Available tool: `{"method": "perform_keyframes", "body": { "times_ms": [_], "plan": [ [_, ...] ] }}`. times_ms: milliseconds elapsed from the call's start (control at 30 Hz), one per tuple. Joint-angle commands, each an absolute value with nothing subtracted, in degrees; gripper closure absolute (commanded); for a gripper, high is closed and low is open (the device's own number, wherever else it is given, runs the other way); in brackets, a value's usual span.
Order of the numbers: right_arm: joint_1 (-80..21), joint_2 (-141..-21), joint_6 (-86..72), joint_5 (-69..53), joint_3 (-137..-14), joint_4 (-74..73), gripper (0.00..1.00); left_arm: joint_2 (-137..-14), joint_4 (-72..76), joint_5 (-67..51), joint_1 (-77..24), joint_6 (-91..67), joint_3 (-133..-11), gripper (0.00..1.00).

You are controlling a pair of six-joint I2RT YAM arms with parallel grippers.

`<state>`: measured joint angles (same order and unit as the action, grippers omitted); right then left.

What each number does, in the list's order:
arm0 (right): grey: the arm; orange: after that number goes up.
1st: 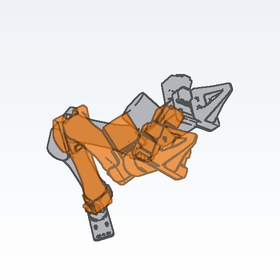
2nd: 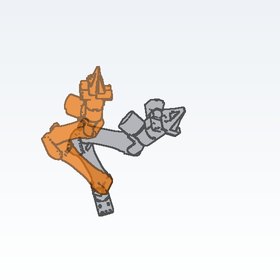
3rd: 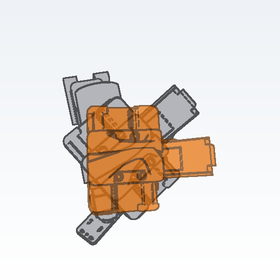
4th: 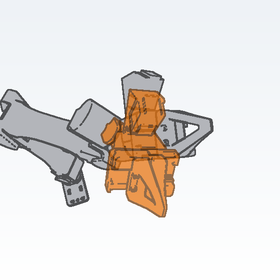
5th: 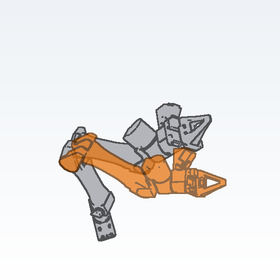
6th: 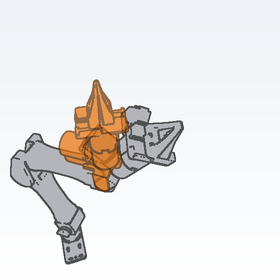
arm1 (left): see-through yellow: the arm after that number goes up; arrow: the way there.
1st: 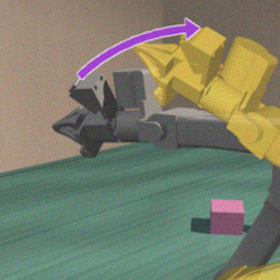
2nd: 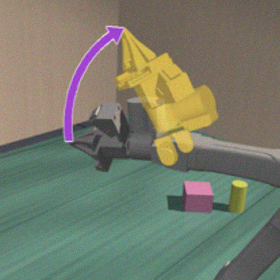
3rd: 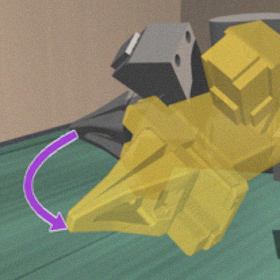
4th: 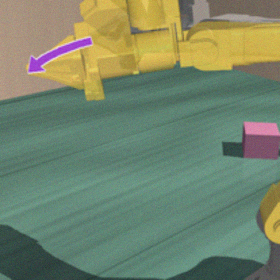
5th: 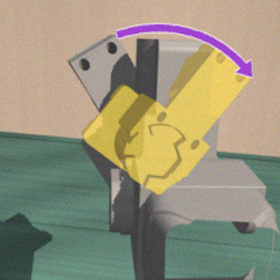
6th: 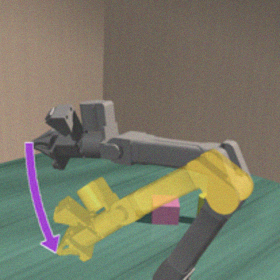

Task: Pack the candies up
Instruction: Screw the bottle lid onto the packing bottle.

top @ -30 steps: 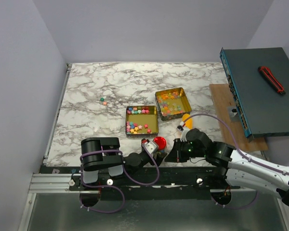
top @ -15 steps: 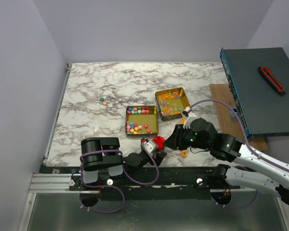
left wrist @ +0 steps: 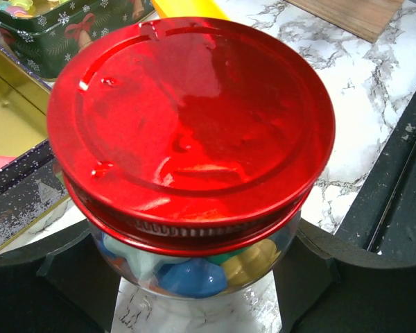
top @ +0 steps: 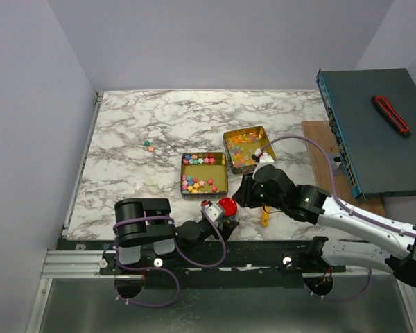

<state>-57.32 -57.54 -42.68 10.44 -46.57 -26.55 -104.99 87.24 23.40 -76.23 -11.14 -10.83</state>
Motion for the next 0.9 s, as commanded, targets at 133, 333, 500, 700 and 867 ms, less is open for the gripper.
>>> {"method": "perform_keyframes", "body": {
  "times_ms": [133, 333, 500, 700, 867],
  "plan": [
    [-56.8, -62.3, -39.0, 9.9, -47.3, -20.0, 0.67, -105.8, 88.7, 19.8, -76.3, -14.8, -7.9, 0.55],
    [-56.4, -64.6, -39.0, 7.2, -45.9, -17.5, 0.67, -105.9, 89.2, 19.3, -76.2, -15.1, -7.6, 0.55],
    [-56.2, -65.5, -39.0, 6.7, -44.7, -16.6, 0.67, -106.0, 89.6, 19.1, -76.3, -15.4, -7.5, 0.56],
    [-56.1, -65.1, -39.3, 5.1, -42.8, -16.0, 0.67, -106.2, 90.2, 19.0, -76.3, -15.3, -7.4, 0.56],
    [-56.1, -63.3, -39.9, 1.3, -40.1, -14.9, 0.77, -106.1, 90.3, 19.7, -76.3, -15.0, -7.6, 0.56]
  ]
}}
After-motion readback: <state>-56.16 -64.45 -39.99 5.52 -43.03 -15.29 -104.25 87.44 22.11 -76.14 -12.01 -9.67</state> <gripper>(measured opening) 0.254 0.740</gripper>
